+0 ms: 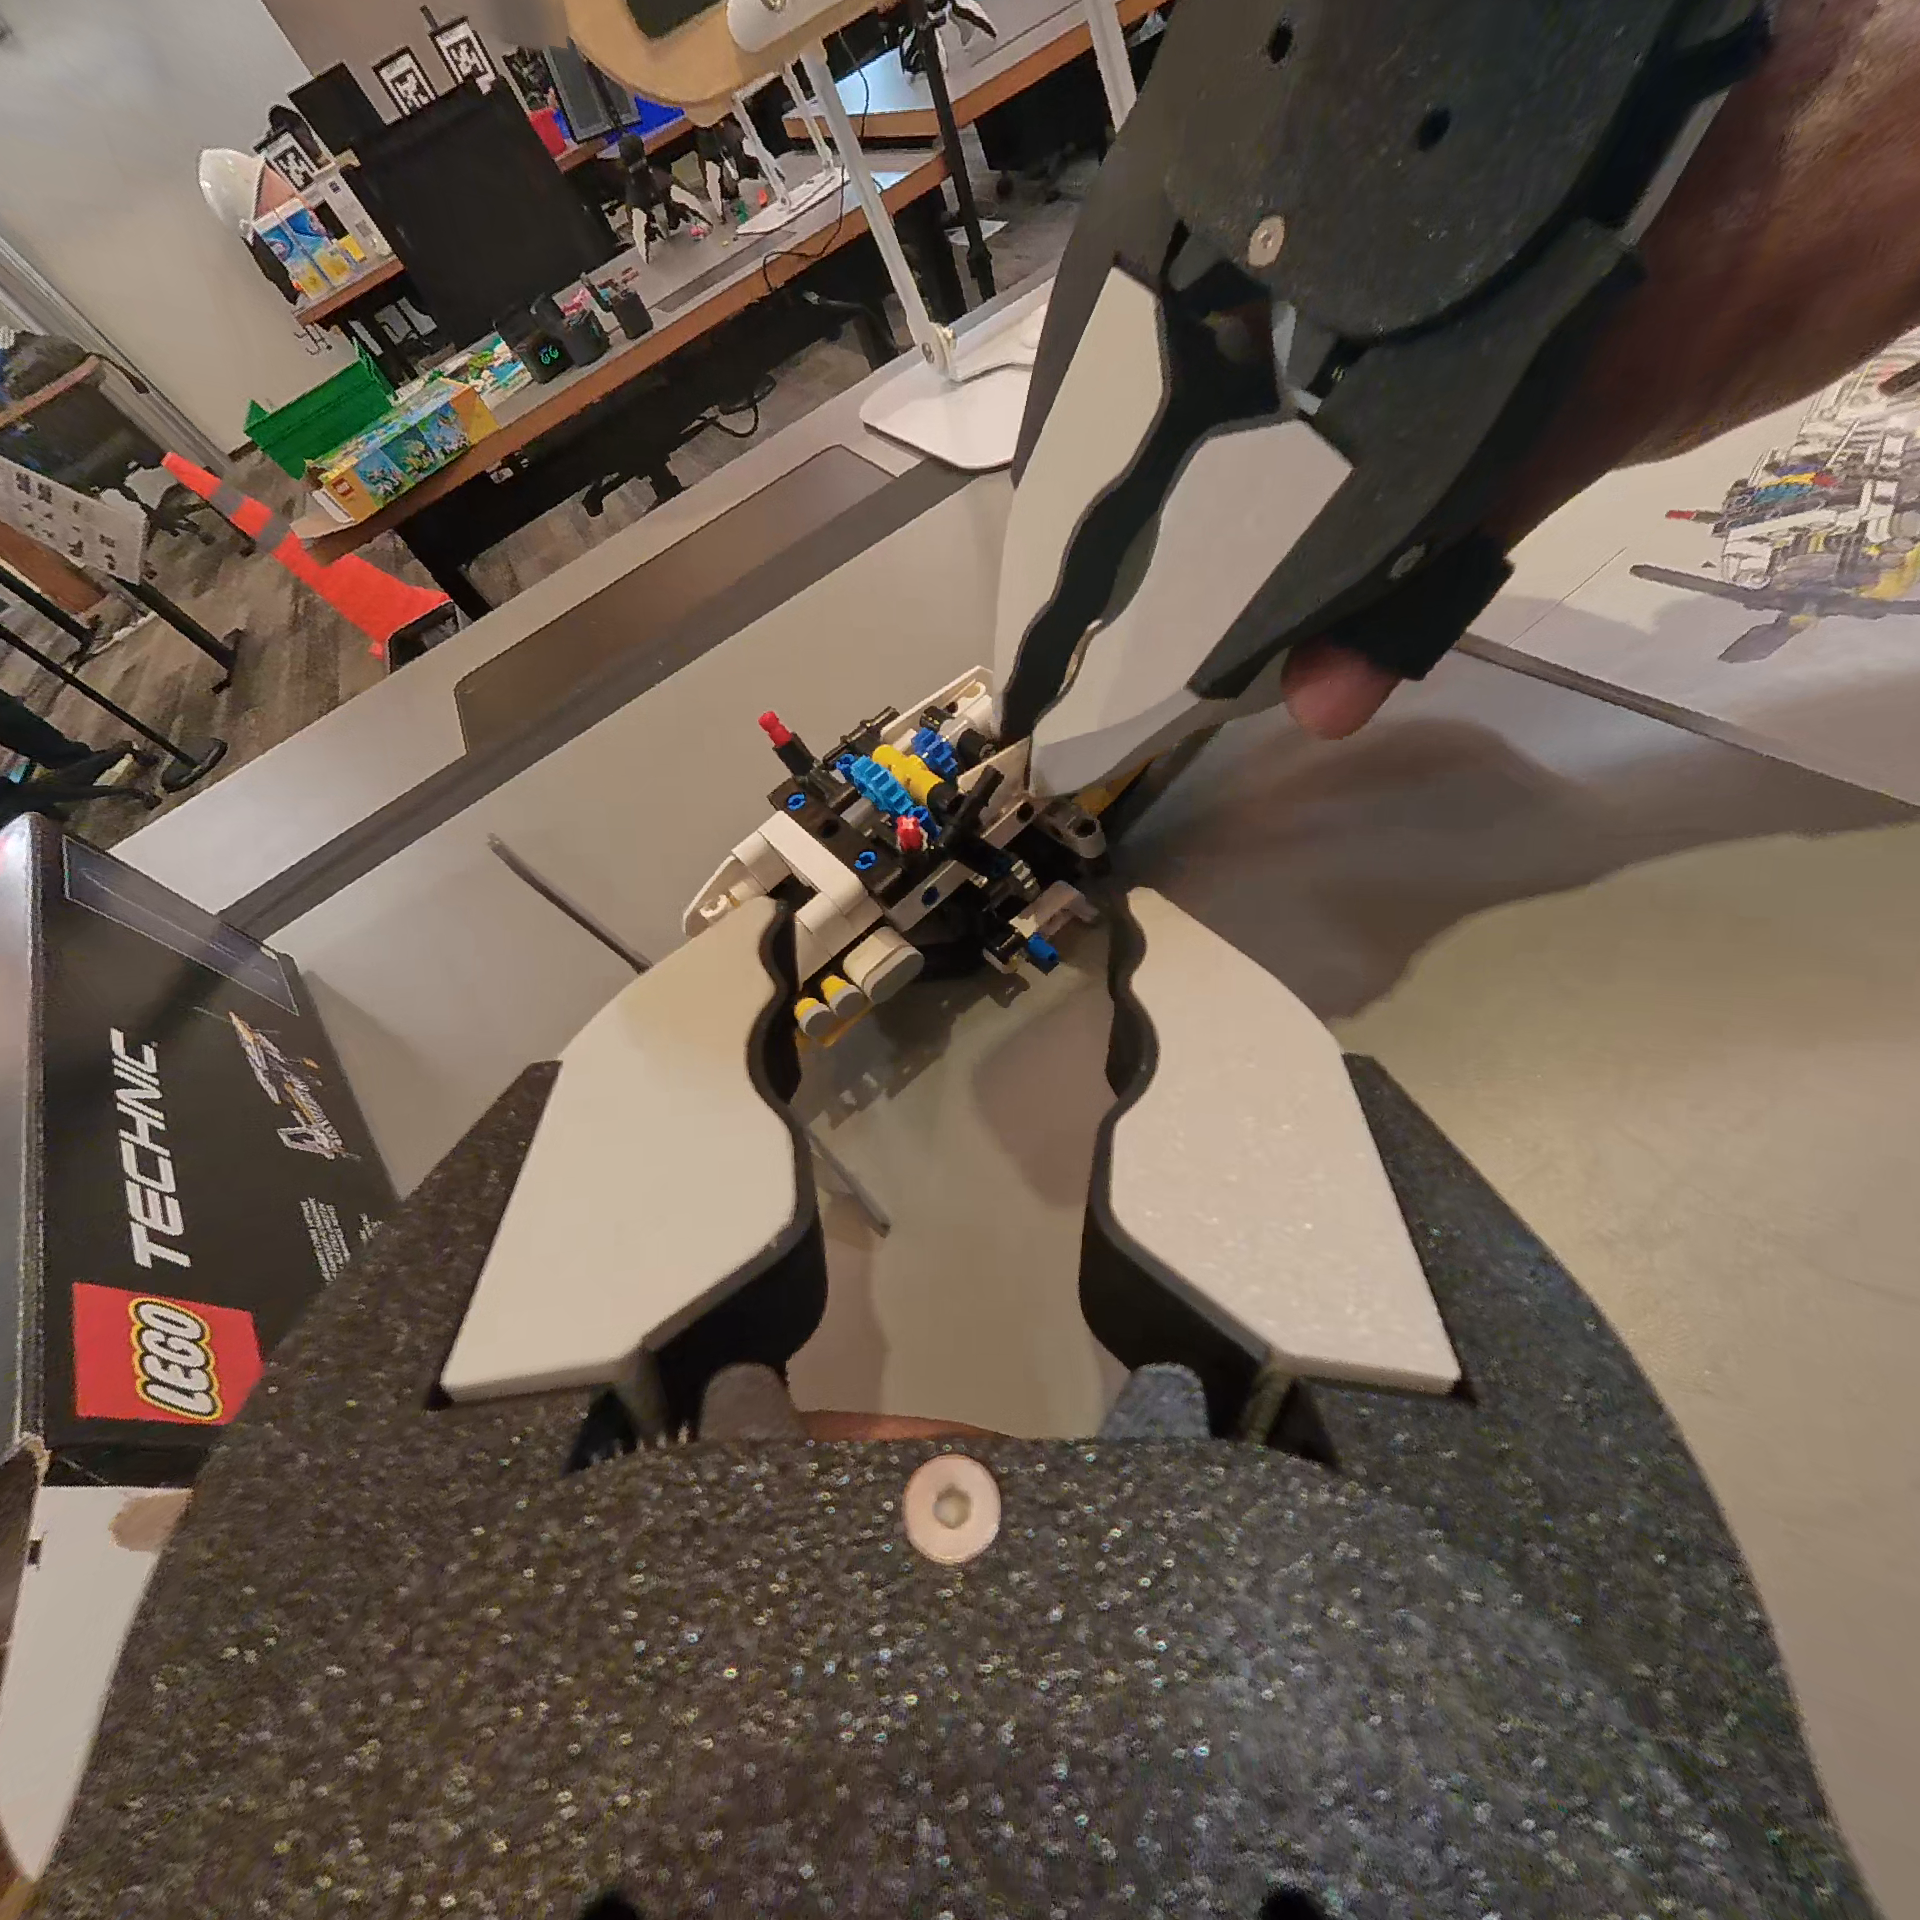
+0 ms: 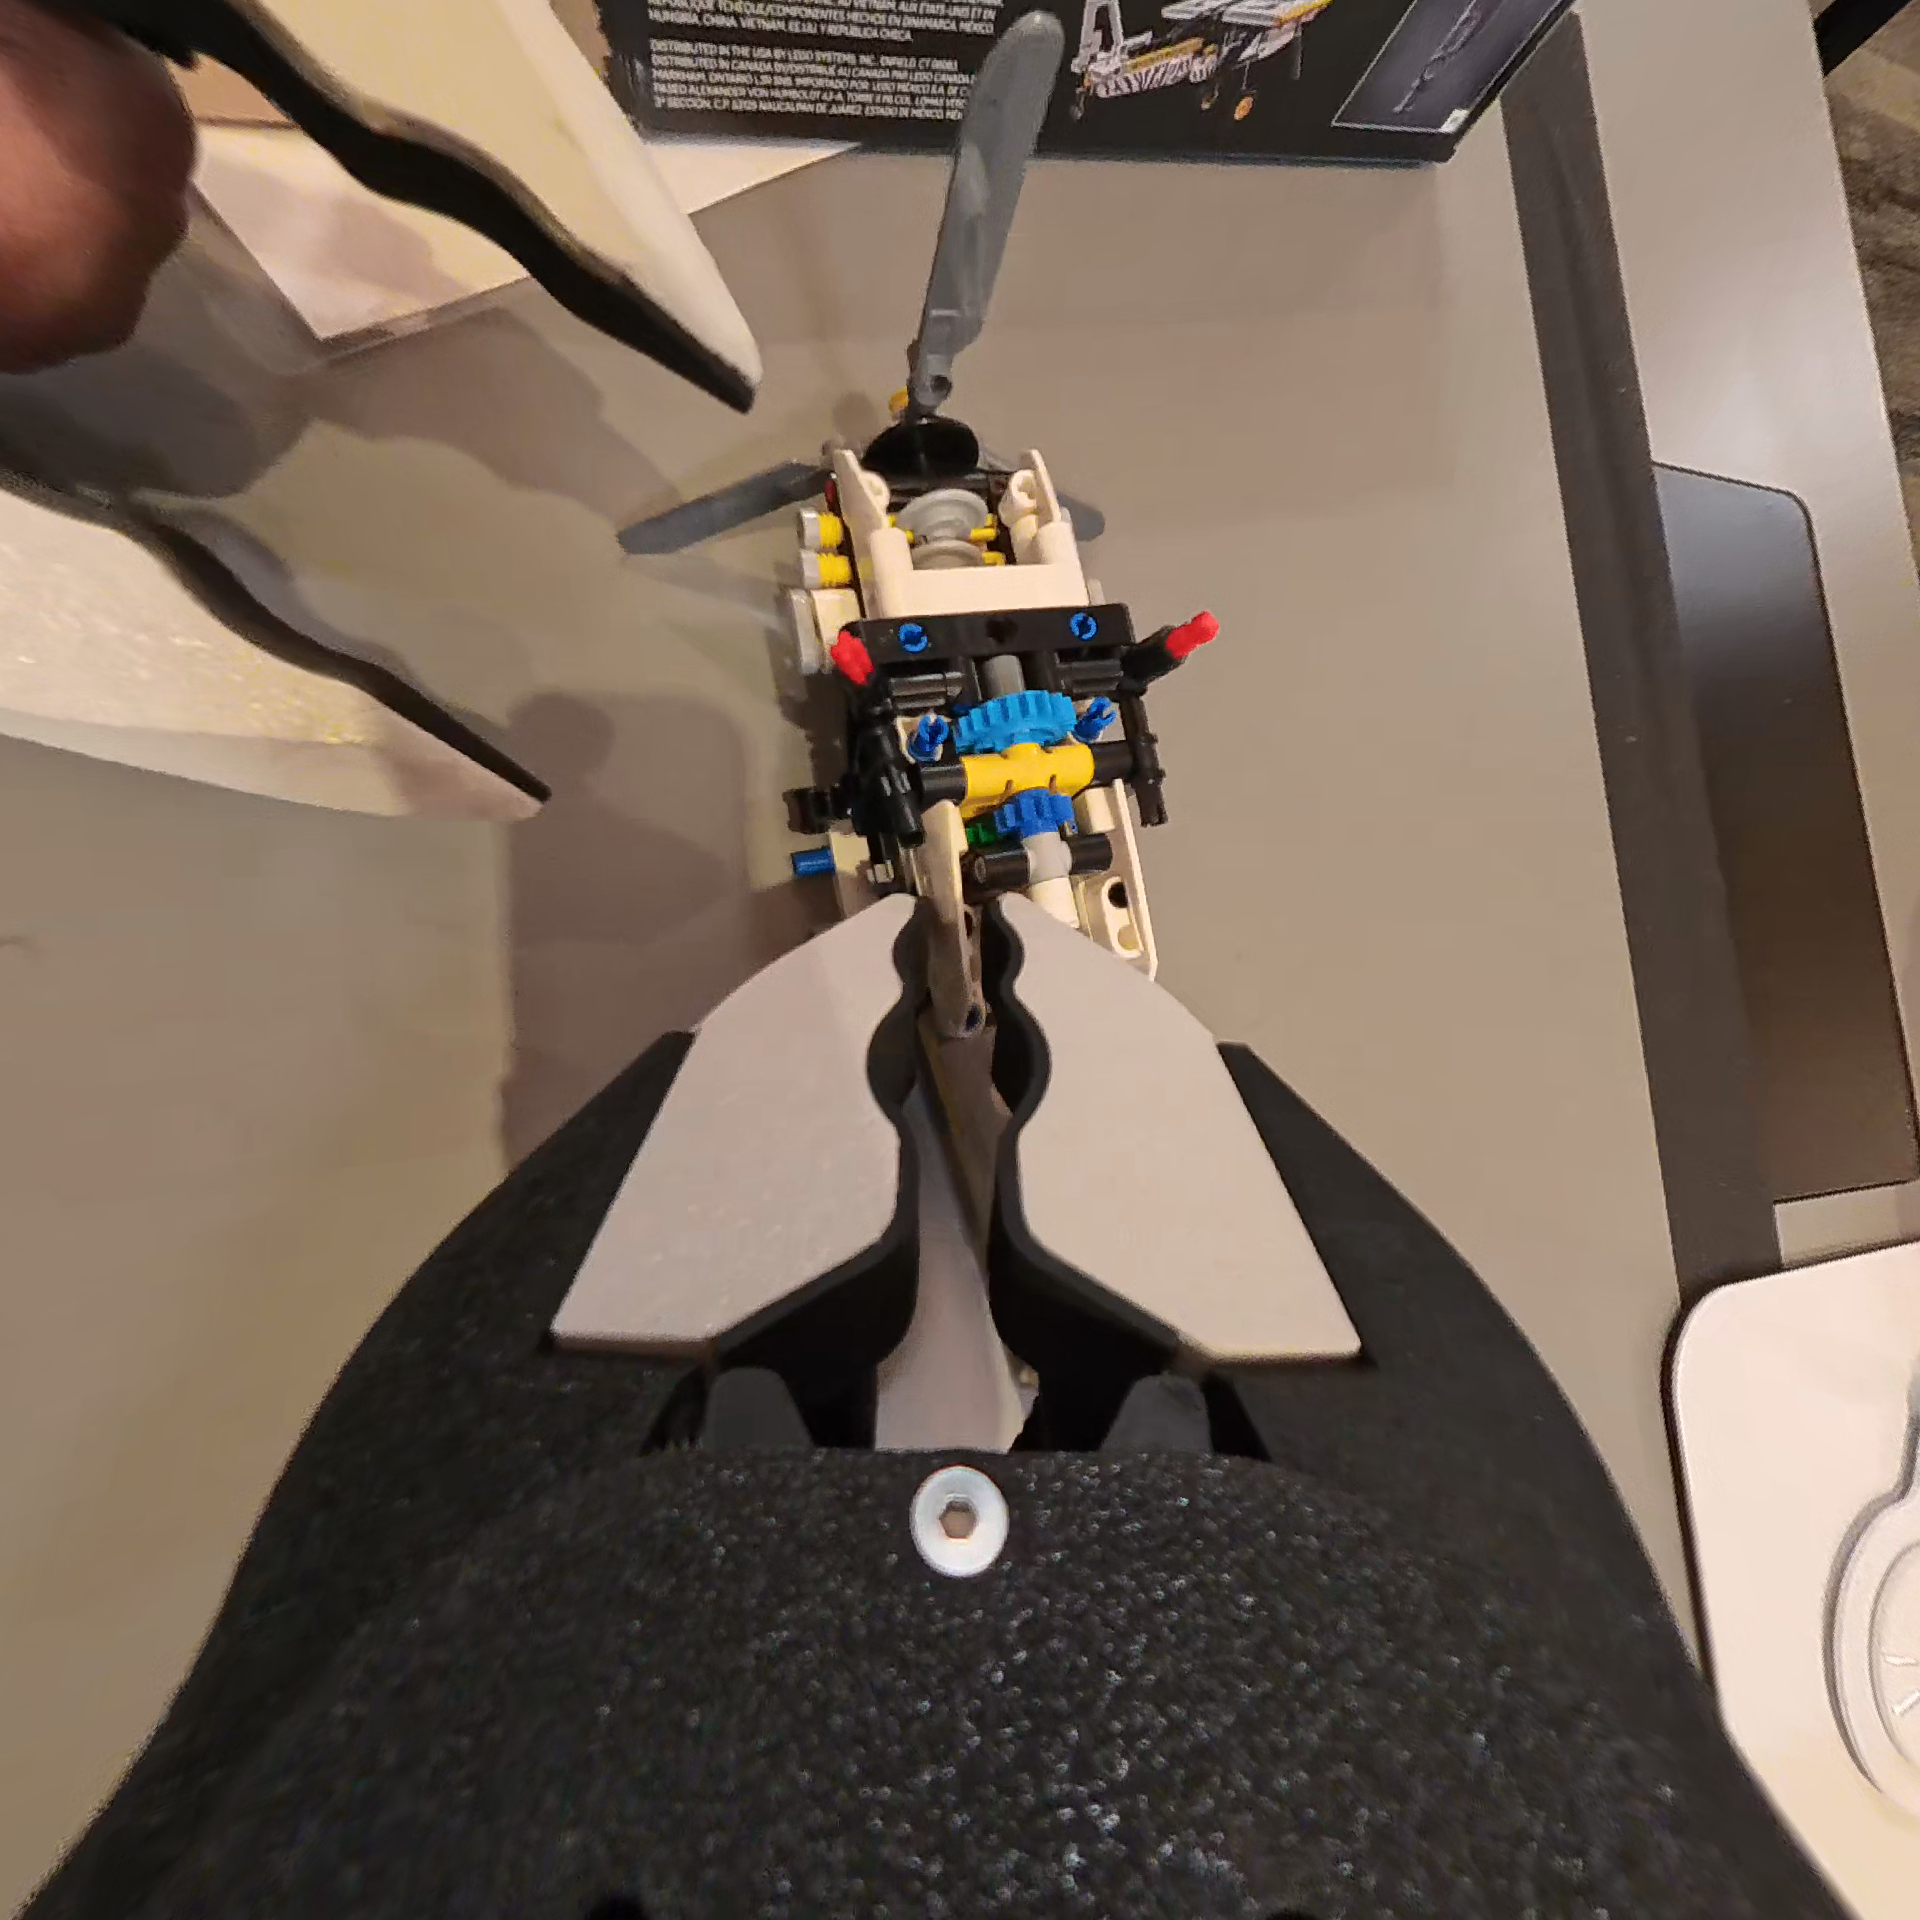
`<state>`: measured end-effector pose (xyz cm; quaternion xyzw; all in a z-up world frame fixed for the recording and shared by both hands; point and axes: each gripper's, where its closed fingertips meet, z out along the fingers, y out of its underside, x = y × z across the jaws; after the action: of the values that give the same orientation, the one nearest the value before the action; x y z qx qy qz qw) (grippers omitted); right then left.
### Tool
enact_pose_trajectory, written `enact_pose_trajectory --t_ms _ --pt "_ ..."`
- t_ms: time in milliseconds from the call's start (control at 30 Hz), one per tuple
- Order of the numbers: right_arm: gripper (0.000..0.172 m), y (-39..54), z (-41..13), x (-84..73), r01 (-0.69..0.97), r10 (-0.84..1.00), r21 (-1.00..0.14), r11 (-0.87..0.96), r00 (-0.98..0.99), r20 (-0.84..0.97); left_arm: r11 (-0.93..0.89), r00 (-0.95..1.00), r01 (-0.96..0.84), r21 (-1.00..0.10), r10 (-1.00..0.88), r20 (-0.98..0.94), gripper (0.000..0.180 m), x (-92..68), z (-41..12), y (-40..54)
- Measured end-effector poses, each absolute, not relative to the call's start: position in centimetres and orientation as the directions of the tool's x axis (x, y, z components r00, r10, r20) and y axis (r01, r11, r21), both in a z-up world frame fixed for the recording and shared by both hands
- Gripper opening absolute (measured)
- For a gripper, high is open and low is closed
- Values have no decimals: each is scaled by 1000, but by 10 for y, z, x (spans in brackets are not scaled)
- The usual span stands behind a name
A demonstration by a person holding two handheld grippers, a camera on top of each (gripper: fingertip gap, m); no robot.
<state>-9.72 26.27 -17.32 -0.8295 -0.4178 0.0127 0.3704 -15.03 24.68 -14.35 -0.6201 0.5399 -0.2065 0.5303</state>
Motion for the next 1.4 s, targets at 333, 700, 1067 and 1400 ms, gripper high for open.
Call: enact_pose_trajectory --t_ms 333,700,1067,1400 --pt "7 197 -170 -115 669 781 -642 -375 601 170 253 183 -453 -855 -912 -367 63 -147 -140 224" --pt "7 113 -169 -130 622 780 -690 -370 611 133 570 -192 -557 -604 -796 -574 64 -167 -145 145" --pt "7 81 -171 -146 637 794 -696 -331 587 159 608 -336 -591 -531 -783 -523 66 -176 -134 106" --pt "7 63 -171 -158 635 812 -719 -284 558 172 587 -464 -728 -354 -803 -375 69 -181 -164 97"
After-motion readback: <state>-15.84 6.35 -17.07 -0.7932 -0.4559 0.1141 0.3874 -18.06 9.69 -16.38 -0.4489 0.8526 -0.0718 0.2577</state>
